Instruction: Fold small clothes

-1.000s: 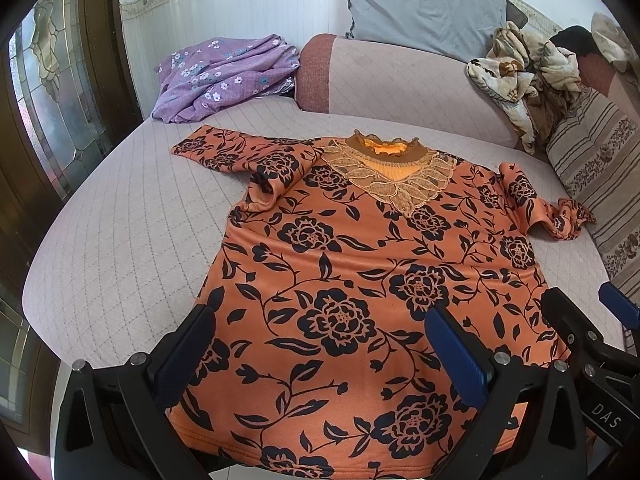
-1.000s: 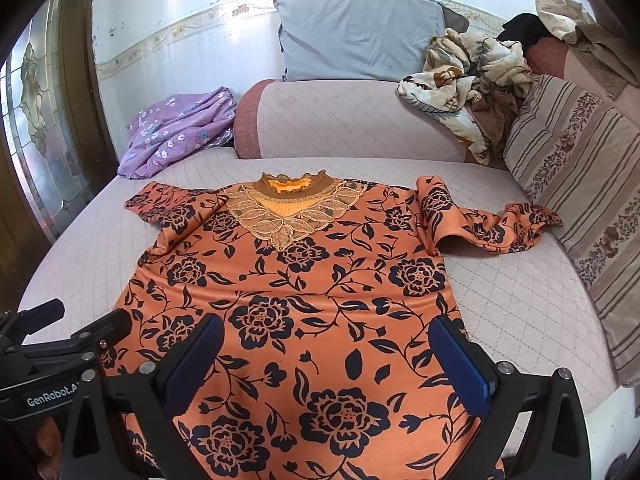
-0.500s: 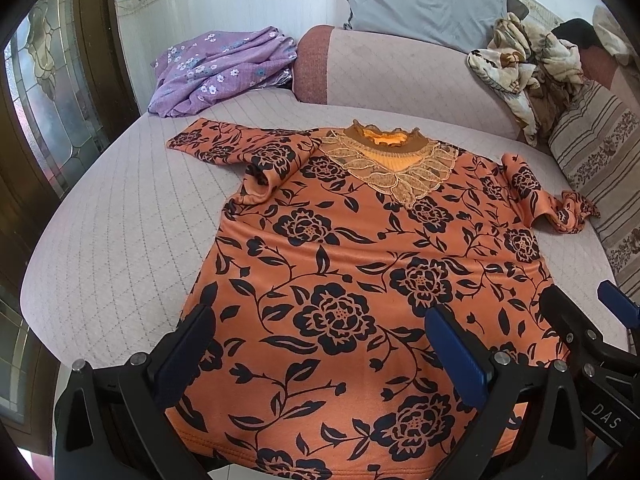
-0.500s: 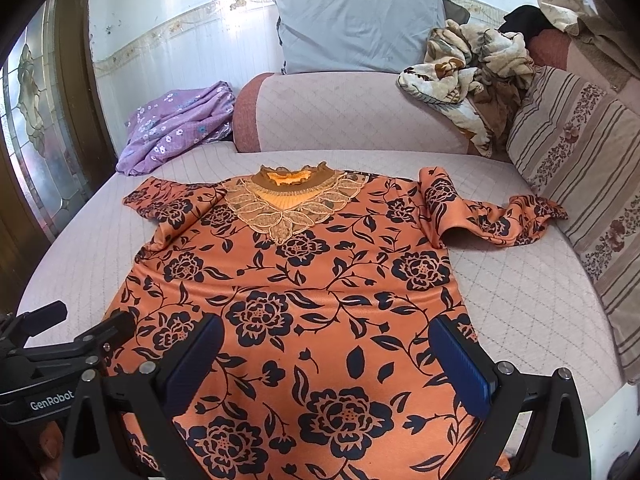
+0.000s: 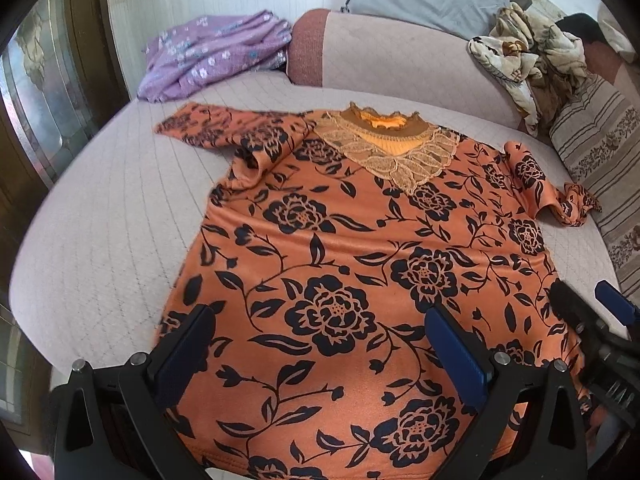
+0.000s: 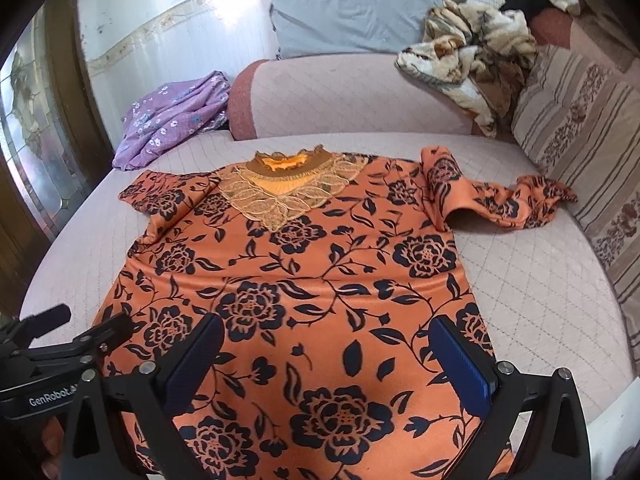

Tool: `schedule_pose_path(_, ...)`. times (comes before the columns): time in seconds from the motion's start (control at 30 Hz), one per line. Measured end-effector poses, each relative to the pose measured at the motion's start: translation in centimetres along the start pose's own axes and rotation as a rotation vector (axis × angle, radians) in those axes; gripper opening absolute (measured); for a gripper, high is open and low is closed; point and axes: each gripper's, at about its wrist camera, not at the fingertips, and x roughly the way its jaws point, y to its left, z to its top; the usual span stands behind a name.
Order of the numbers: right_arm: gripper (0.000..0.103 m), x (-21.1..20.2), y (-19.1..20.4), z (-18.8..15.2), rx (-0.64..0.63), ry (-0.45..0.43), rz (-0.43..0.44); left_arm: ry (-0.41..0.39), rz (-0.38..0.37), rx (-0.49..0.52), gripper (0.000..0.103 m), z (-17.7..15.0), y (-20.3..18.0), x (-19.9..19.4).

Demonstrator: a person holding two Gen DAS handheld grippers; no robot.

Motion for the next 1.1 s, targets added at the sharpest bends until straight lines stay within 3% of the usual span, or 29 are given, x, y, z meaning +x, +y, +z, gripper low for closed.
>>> schedule_pose_path(0.13, 0.103, 0.3, -4.4, 1.3, 0.102, -0.017, 0.039, 0.04, -0.026, -0.053, 0.103, 1.0, 2.3, 1.9)
schedule_pose_path(0.23, 0.103, 0.6, -10.1, 2.8, 0.239, -0.057, 0.083, 0.045, -0.011, -0.163, 0.103, 2.3, 6.6, 3.2)
schedule_pose_path(0.37, 0.103, 3.0, -21.0, 4.9, 0.471, -0.09, 0.068, 0.028, 0.104, -0.333, 0.103, 4.1, 14.3, 5.5)
schedule_pose_path(0.43, 0.102, 4.7, -27.7, 5.5, 0.659, -0.107, 0.079, 0.031, 0.161, -0.384, 0.103, 4.4, 17.4, 6.6)
schedule_pose_path(0.57, 0.087, 8.5, -36.4, 6.9, 0.898, -0.117, 0.088, 0.026, 0.232, -0.473, 0.103, 4.6, 22.8, 8.5)
schedule_pose_path(0.77, 0.081, 13.4, -42.4, 10.7, 0.988, -0.1, 0.004, 0.038, 0.242, -0.517, 0.103, 3.5, 24.6, 10.2)
schedule_pose_path(0.83, 0.074, 15.2, -43.1, 12.3, 0.958, -0.071, -0.04, 0.036, 0.25, -0.487, 0.103, 3.7, 24.1, 10.3)
schedule_pose_path(0.93, 0.051, 17.6, -44.6, 12.7, 0.971, -0.009, -0.061, 0.045, 0.254, -0.453, 0.103, 4.3, 23.4, 11.1)
schedule_pose_path(0.97, 0.031, 18.5, -44.8, 12.9, 0.959, 0.03, -0.075, 0.048, 0.257, -0.446, 0.103, 4.3, 23.3, 11.2)
schedule_pose_path(1.0, 0.017, 19.0, -44.8, 13.1, 0.934, 0.055, -0.107, 0.048, 0.255, -0.446, 0.103, 4.3, 23.3, 11.1)
schedule_pose_path(1.07, 0.006, 18.3, -44.3, 14.2, 0.881, 0.029, -0.112, 0.043, 0.245, -0.462, 0.103, 4.2, 23.6, 11.0)
schedule_pose_path(1.1, 0.006, 17.1, -43.5, 15.7, 0.813, -0.013, -0.121, 0.041, 0.243, -0.47, 0.103, 4.2, 23.6, 10.9)
